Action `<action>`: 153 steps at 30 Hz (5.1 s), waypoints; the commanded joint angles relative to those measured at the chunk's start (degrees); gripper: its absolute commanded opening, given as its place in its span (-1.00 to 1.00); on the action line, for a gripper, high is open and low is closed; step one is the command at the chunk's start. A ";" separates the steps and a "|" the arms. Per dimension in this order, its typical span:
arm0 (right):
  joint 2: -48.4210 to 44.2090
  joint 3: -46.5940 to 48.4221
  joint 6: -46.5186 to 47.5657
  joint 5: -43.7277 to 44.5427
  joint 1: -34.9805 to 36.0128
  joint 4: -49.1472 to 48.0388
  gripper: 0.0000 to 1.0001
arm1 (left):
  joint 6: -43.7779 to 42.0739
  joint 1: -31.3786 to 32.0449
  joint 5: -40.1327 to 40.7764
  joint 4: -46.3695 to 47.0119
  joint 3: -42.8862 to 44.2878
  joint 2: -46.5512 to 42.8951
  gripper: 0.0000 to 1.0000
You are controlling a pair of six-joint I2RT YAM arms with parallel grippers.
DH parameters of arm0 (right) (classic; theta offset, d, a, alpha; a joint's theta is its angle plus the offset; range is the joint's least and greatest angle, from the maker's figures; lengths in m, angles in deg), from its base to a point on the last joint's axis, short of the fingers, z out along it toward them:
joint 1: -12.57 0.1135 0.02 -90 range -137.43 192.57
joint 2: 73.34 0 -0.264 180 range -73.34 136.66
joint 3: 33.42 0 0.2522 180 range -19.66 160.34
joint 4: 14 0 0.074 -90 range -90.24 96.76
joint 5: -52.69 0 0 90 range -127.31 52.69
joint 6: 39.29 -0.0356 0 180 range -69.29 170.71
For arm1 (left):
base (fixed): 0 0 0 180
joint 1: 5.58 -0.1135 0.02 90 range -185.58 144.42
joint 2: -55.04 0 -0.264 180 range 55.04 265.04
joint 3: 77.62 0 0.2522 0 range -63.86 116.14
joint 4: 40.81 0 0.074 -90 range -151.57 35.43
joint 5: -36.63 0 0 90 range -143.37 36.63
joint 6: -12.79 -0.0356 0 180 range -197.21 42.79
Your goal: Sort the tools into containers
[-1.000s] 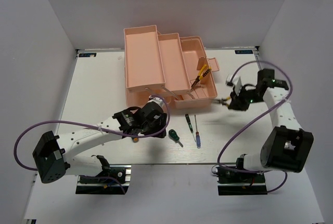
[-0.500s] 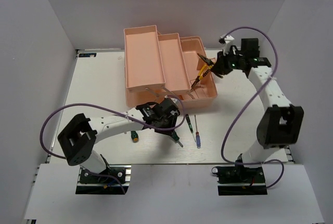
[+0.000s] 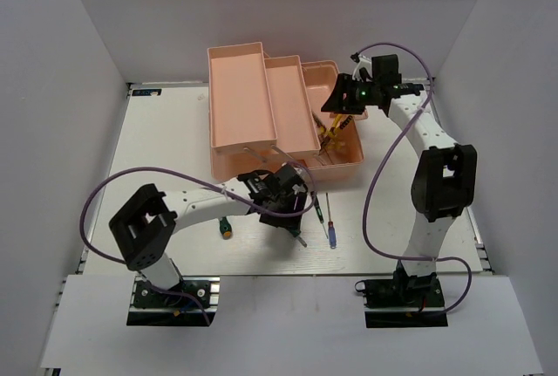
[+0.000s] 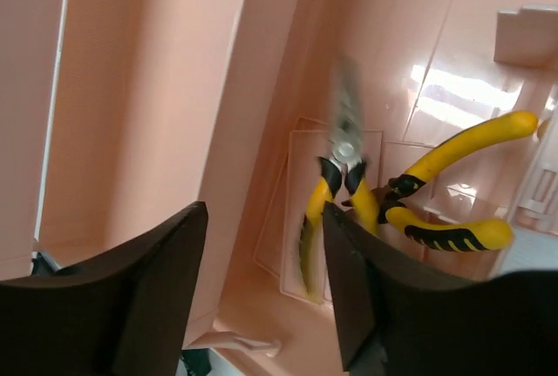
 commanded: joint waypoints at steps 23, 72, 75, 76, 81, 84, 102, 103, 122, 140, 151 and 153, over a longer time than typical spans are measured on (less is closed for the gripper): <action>-19.29 -23.47 2.46 -15.66 -7.66 -4.43 0.34 | 9.22 0.29 6.99 -10.24 12.23 18.72 -0.20; -28.70 -29.19 70.05 -29.65 -0.57 34.50 0.39 | -23.74 -15.10 11.38 -11.47 74.73 22.86 0.56; -27.73 -28.92 67.78 -27.28 6.98 30.83 -0.94 | -23.22 -15.09 15.94 -11.47 67.18 11.98 -0.30; -28.43 -31.19 64.90 -24.74 10.93 26.90 -1.00 | -22.26 -15.09 17.87 -11.47 63.93 8.29 -0.55; -31.43 -42.00 43.50 -8.57 29.20 -1.39 -1.00 | -13.30 -15.79 30.97 -15.15 33.41 -22.86 -0.53; -25.90 -40.53 29.92 -0.47 38.46 -7.41 -0.99 | -5.57 -15.79 32.57 -20.42 22.70 -35.11 0.18; 3.99 -10.21 -10.01 35.56 59.13 -4.79 0.81 | 5.44 -15.79 33.98 -33.09 14.77 -48.08 0.40; 4.95 -9.77 -10.36 36.36 59.92 -4.87 0.81 | 5.44 -15.79 33.98 -33.09 14.77 -48.08 0.40; 15.42 -4.75 -9.05 45.60 62.03 -4.69 -0.12 | 4.30 -15.79 33.45 -37.21 17.76 -49.14 0.40; -37.79 -31.01 45.80 -3.20 42.80 10.10 -1.00 | -4.92 -15.79 20.45 -16.14 5.20 -48.97 0.01; -41.90 -30.95 36.58 26.79 32.78 -5.48 -1.00 | -11.61 -14.56 -5.64 -0.31 -1.40 -33.94 -0.35; -35.52 -24.48 32.71 28.19 31.36 -5.57 -1.00 | -11.61 -13.87 -7.33 1.28 -2.54 -31.39 -0.12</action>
